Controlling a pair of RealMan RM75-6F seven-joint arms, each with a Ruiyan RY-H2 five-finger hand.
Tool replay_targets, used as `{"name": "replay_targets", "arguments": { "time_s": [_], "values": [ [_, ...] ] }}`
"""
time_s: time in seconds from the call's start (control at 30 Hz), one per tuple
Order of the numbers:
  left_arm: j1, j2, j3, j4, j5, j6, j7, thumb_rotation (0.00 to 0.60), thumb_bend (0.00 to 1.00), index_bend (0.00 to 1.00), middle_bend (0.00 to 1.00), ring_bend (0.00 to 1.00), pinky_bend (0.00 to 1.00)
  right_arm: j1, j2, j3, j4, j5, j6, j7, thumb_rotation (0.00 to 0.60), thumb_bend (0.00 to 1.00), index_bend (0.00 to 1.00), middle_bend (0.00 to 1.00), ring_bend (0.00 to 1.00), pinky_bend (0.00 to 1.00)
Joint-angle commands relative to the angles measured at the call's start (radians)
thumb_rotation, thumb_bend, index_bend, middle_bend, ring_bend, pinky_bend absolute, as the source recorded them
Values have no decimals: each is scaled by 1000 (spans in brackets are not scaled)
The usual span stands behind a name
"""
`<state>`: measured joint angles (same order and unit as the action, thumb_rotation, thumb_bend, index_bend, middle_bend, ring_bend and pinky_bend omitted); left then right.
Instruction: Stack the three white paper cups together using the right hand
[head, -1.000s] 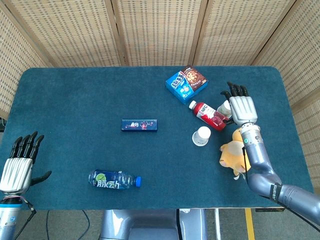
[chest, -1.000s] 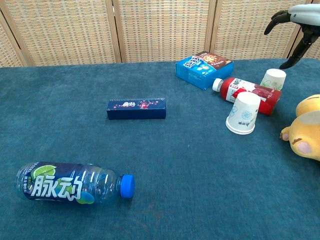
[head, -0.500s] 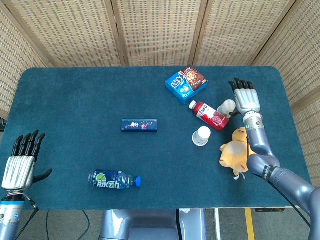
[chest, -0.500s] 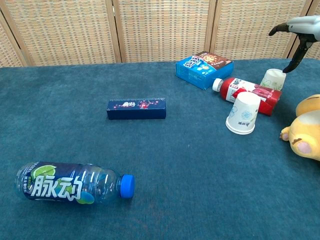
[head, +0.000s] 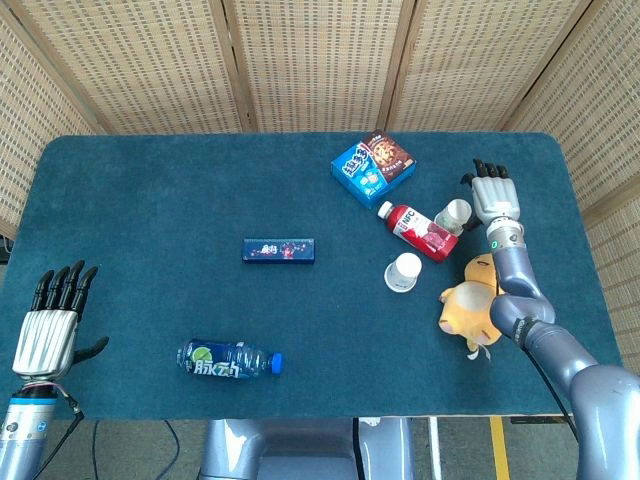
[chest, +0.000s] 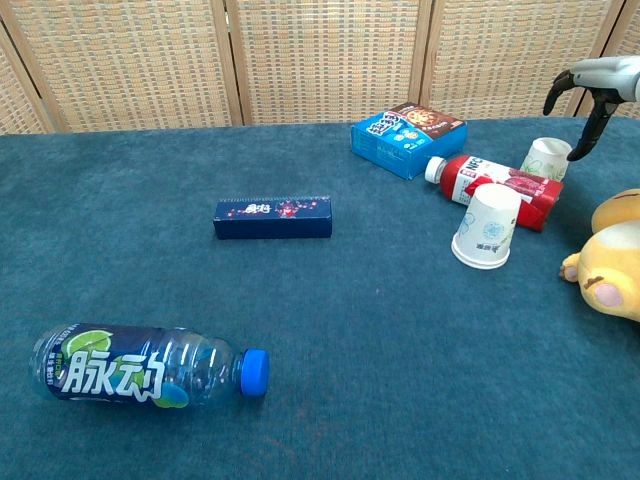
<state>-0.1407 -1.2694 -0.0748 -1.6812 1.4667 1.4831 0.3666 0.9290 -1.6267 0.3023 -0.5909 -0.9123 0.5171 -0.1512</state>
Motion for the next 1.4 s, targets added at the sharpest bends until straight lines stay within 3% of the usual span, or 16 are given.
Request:
{"name": "replay_targets", "arguments": {
  "time_s": [0.03, 0.57, 0.77, 1.13, 1.4],
  "values": [
    [-2, -3, 0, 2, -2, -2, 3, 600, 25, 0, 0, 0, 0, 6, -25, -6, 37, -33, -15, 39, 600, 195, 303, 0, 0, 0],
    [0, -16, 11, 20, 37, 23, -4, 600, 24, 0, 0, 0, 0, 28, -127, -25, 232, -127, -103, 152, 600, 192, 370, 0, 0, 0],
    [-2, -22, 11, 28, 37, 20, -6, 600, 25, 0, 0, 0, 0, 31, -159, -34, 282, -168, -108, 194, 600, 172, 450, 0, 0, 0],
    [-3, -24, 13, 34, 40, 21, -17, 600, 24, 0, 0, 0, 0, 27, -161, -34, 283, -216, -71, 230, 600, 172, 541, 17, 0, 0],
    [-3, -23, 15, 33, 40, 18, -17, 600, 24, 0, 0, 0, 0, 22, -147, -19, 273, -219, -55, 232, 600, 173, 553, 21, 0, 0]
  ]
}}
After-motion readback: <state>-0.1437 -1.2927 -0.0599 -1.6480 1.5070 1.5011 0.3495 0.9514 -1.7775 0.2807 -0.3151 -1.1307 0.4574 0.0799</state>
